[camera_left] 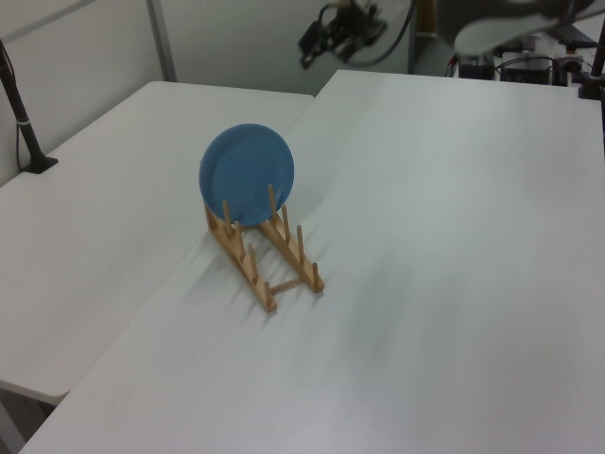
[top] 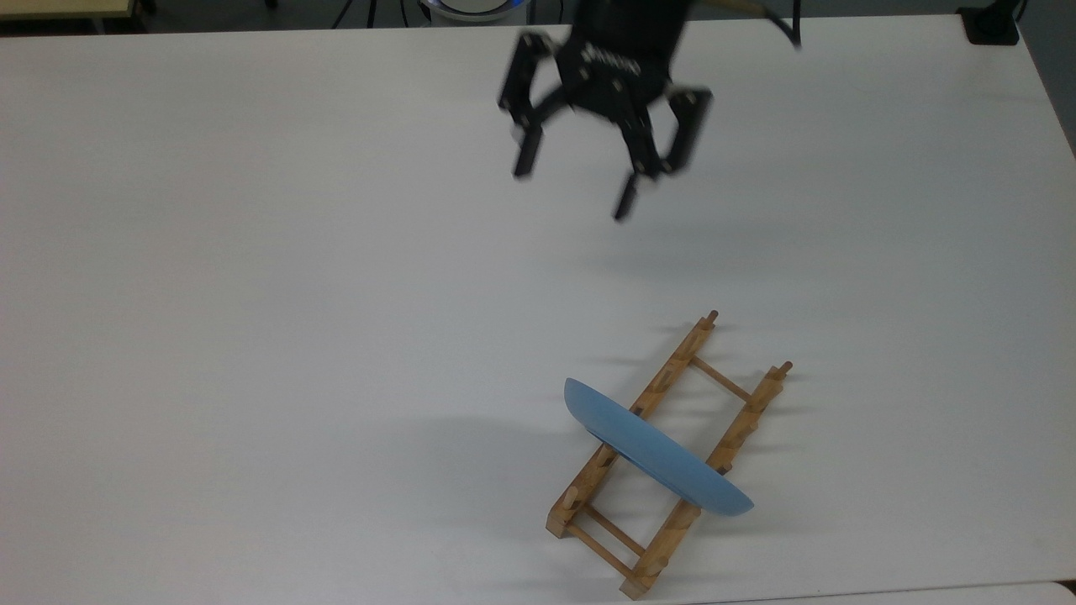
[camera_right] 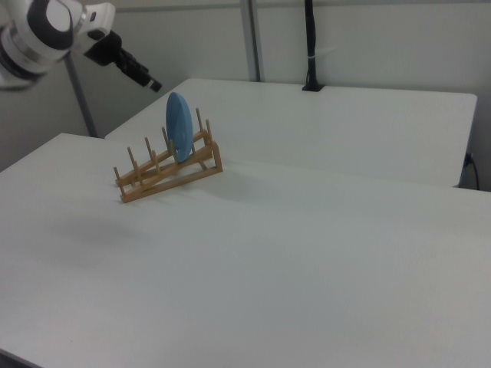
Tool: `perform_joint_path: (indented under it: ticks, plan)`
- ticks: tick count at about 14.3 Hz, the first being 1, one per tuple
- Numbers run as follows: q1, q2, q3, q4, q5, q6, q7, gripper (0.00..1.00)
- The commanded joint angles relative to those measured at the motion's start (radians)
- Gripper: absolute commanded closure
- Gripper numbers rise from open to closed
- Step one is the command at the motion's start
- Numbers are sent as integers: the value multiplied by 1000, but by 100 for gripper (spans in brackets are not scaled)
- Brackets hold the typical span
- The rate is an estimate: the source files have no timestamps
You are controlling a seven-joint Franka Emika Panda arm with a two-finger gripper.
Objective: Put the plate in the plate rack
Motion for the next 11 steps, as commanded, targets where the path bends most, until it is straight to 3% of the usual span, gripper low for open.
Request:
perform_joint_path:
  ticks: [1,5,8,11]
  plan:
    - [-68,-189,7,-67,296,-322,-167,7]
    - [-104,-284,-28,-65,478,-709,-221,0]
    - [-134,-293,-37,-77,506,-763,-335,0]
    - [-217,-312,-34,-107,578,-731,-644,0]
